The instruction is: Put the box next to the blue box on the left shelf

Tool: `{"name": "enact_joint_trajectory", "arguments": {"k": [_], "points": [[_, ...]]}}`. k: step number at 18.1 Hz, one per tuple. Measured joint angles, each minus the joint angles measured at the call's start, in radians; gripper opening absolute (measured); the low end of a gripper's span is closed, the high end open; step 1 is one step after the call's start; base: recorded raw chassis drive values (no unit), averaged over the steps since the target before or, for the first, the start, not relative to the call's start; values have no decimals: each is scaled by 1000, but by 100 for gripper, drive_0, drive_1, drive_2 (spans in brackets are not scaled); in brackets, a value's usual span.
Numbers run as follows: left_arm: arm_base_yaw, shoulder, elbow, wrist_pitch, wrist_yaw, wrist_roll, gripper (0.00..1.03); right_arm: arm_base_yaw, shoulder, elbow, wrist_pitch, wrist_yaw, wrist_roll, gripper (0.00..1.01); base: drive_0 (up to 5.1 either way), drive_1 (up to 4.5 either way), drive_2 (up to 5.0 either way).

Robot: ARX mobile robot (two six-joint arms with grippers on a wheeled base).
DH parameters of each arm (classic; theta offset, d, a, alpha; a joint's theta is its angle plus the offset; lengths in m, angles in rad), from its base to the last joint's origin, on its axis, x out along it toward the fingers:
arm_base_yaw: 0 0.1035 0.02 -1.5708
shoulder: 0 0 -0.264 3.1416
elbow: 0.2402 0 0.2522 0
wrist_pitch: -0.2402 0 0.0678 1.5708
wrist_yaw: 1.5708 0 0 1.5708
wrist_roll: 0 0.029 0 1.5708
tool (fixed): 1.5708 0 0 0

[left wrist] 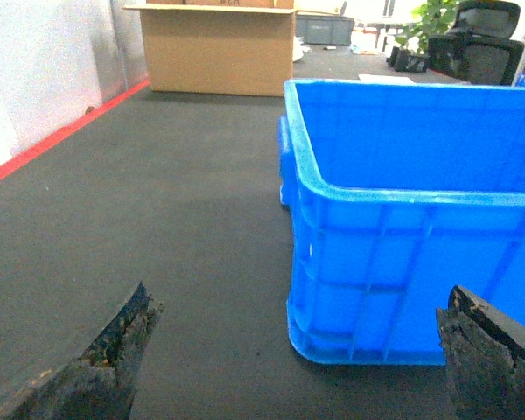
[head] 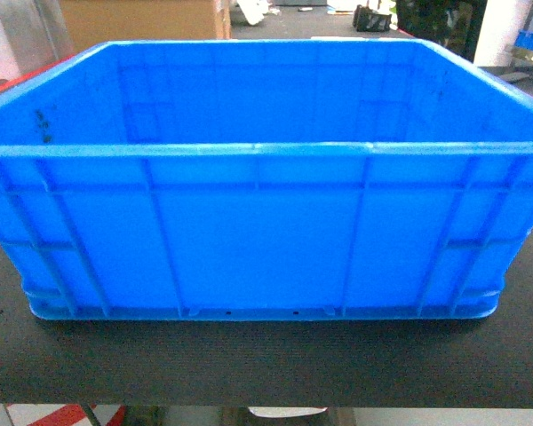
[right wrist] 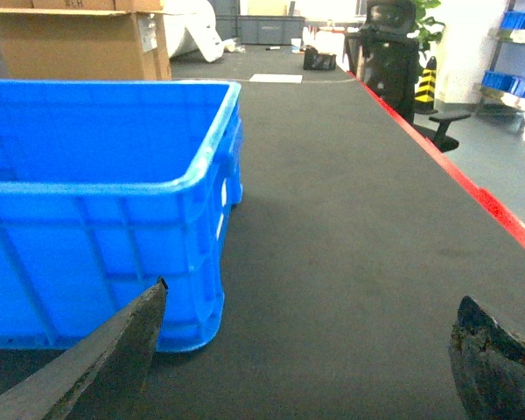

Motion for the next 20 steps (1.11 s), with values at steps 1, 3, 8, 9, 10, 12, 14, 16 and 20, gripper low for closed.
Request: {"name": "enact_joint_trajectory", "arguments": {"k": [1,3,8,9,10,12,14,16,20], "points": [[0,0,0,4,0,0,98,0,0,0,3,0,0,98,0,0,0],[0,0,0,5,2,0,98,0,0,0,-1,0,1,98,0,0,0],[0,0,0,0,0,0,98,0,0,0,-2,0,1,98,0,0,0],[0,0,0,0,0,0,98,0,0,0,-2,0,1,98,0,0,0],[0,0,0,1,0,0,98,0,0,0,-2,0,1,98,0,0,0],[0,0,0,0,0,0,98,0,0,0,-2,0,1,98,0,0,0],[0,0,0,0,0,0,98,0,0,0,-2,0,1,98,0,0,0],[0,0,0,0,0,0,98,0,0,0,-2,0,1,98,0,0,0],[0,0,0,0,0,0,98,0,0,0,-2,0,1,98,0,0,0]]}}
